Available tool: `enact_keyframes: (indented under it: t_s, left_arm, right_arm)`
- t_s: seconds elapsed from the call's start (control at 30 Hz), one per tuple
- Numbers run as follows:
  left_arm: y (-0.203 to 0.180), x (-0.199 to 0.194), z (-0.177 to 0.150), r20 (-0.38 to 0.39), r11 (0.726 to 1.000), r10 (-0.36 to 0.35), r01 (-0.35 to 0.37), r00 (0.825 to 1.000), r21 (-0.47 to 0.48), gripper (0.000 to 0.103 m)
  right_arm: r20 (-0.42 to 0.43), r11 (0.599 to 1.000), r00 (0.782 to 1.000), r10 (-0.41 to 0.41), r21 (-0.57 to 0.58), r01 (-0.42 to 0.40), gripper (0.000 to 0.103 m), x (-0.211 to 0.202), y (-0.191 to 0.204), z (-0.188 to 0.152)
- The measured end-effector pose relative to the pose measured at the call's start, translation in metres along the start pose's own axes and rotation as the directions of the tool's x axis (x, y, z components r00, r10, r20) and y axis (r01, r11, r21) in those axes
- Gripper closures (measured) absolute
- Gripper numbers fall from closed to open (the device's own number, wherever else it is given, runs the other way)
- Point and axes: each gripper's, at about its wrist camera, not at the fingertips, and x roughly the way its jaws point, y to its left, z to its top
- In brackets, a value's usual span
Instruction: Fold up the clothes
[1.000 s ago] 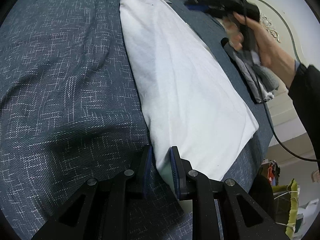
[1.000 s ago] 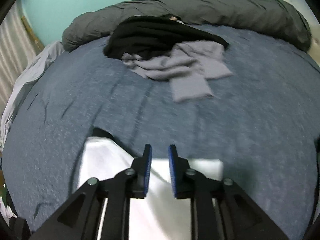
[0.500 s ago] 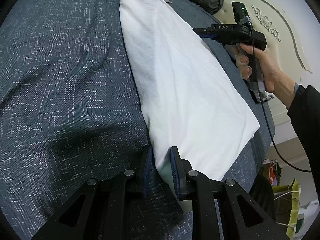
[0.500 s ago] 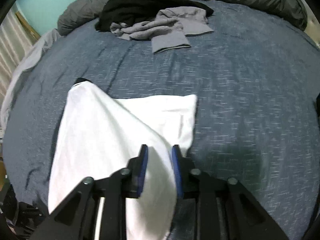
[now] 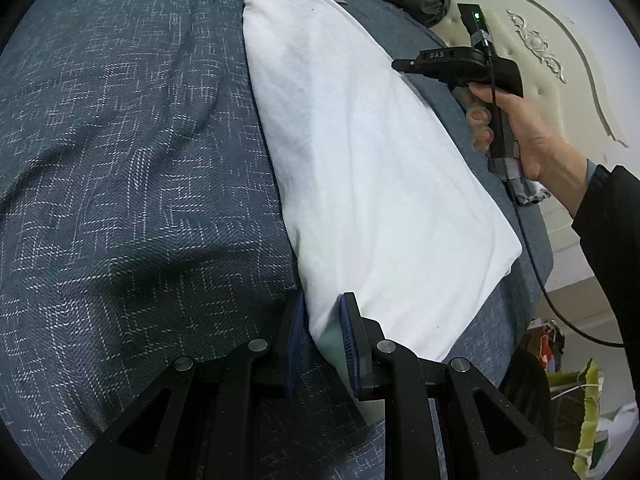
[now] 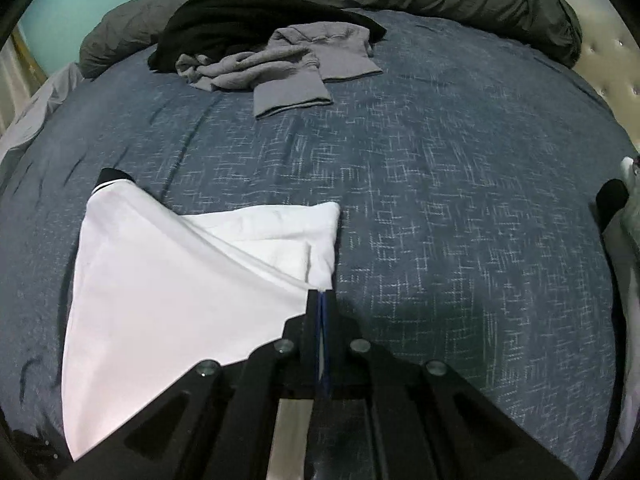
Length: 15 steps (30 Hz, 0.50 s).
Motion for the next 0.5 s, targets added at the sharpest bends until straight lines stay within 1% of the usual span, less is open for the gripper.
enact_keyframes:
  t_s: [0.1, 0.17, 0.2, 0.23, 0.27, 0.3, 0.37, 0.43, 0.5]
  left_arm:
    - [0.0, -0.002, 0.0, 0.004, 1.0, -0.006, 0.006, 1.0, -0.017, 0.083]
    - [-0.008, -0.015, -0.013, 0.008, 1.0, -0.008, 0.008, 1.0, -0.027, 0.083]
    - [-0.008, -0.016, -0.013, 0.01, 0.999, -0.009, 0.009, 1.0, -0.033, 0.083]
    - [0.004, -0.026, -0.01, 0.012, 0.999, -0.009, 0.01, 1.0, -0.036, 0.083]
    - [0.002, -0.024, -0.01, 0.016, 0.999, -0.009, 0.009, 1.0, -0.039, 0.083]
    - [0.012, -0.014, -0.002, 0.02, 0.999, -0.009, 0.01, 1.0, -0.046, 0.083]
    - [0.035, -0.018, -0.005, 0.027, 0.998, -0.012, 0.013, 1.0, -0.061, 0.083]
    - [0.039, -0.026, -0.009, 0.039, 0.997, -0.01, 0.013, 0.999, -0.075, 0.083]
    - [0.043, -0.033, -0.012, 0.051, 0.997, -0.009, 0.014, 0.999, -0.082, 0.08]
  right_arm:
    - [-0.008, 1.0, 1.0, 0.013, -0.005, -0.013, 0.102, 0.003, 0.003, -0.003]
    - [-0.011, 1.0, 0.999, 0.031, 0.008, -0.03, 0.102, 0.003, 0.002, -0.005]
    - [-0.012, 0.999, 0.999, 0.041, 0.016, -0.04, 0.102, 0.002, 0.001, -0.005]
    - [-0.012, 0.998, 0.998, 0.056, 0.031, -0.056, 0.102, 0.001, -0.001, -0.006]
    - [-0.01, 0.997, 0.998, 0.069, 0.043, -0.068, 0.102, -0.001, -0.004, -0.007]
    - [-0.005, 0.997, 0.998, 0.067, 0.047, -0.067, 0.101, -0.005, -0.005, -0.008]
    - [0.007, 0.996, 0.998, 0.064, 0.056, -0.065, 0.099, -0.013, -0.009, -0.01]
    - [0.029, 0.993, 0.997, 0.071, 0.09, -0.074, 0.095, -0.026, -0.015, -0.016]
    - [0.048, 0.986, 0.993, 0.104, 0.124, -0.109, 0.09, -0.039, -0.02, -0.024]
